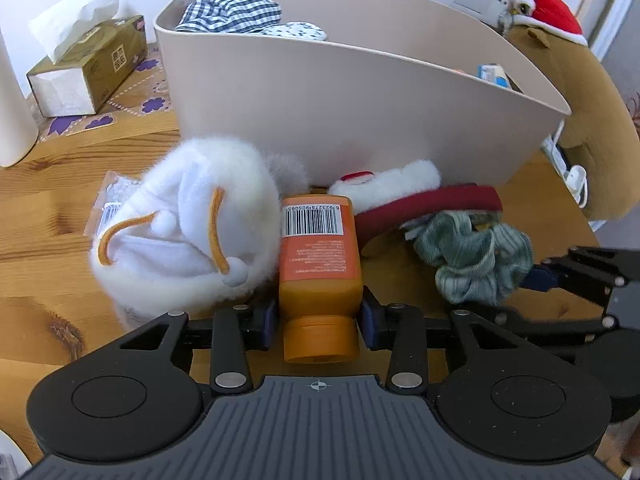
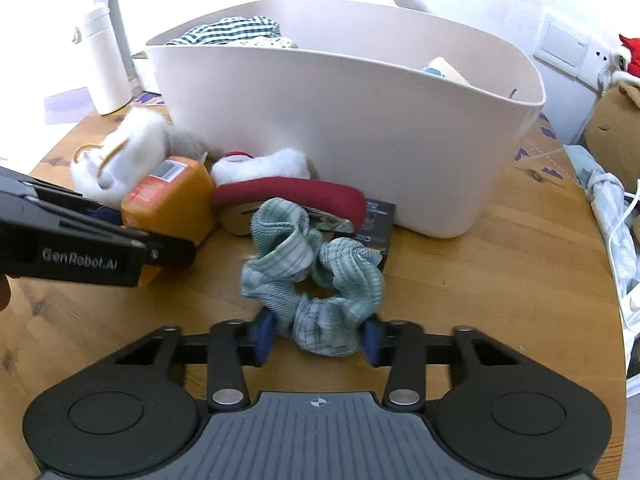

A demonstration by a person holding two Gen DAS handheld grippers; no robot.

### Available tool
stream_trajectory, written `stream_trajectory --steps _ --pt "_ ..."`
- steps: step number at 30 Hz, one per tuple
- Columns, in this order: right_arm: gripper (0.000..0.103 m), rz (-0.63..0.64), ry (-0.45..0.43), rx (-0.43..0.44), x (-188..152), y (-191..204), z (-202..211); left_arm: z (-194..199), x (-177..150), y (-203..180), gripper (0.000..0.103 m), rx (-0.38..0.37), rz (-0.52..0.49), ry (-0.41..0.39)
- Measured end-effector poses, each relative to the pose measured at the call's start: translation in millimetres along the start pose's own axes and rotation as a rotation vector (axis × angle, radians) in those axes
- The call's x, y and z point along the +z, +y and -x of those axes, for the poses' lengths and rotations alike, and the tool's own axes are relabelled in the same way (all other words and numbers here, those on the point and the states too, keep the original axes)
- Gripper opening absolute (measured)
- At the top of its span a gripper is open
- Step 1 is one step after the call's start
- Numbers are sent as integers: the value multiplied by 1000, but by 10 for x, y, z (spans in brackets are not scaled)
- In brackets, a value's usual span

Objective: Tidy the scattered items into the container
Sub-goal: 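Grasp the orange bottle with the left gripper while the right grasps the green plaid scrunchie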

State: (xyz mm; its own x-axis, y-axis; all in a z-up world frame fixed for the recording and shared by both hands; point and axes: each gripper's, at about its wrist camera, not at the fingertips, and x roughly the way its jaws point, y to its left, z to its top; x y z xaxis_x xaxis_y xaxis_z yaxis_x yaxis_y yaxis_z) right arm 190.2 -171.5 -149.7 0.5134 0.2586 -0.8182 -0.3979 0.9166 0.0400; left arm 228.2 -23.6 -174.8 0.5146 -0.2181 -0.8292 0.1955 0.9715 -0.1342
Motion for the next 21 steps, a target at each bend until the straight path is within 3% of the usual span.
stream_trajectory --steps 6,11,21 --pt "27 -4 -3 31 -194 -135 149 122 -167 -78 40 -15 -81 -27" --pt "24 4 2 35 -116 -114 58 176 -274 -108 40 -13 -130 -31" --pt "20 28 -32 39 -178 -129 218 352 -265 -110 39 -19 -134 -51"
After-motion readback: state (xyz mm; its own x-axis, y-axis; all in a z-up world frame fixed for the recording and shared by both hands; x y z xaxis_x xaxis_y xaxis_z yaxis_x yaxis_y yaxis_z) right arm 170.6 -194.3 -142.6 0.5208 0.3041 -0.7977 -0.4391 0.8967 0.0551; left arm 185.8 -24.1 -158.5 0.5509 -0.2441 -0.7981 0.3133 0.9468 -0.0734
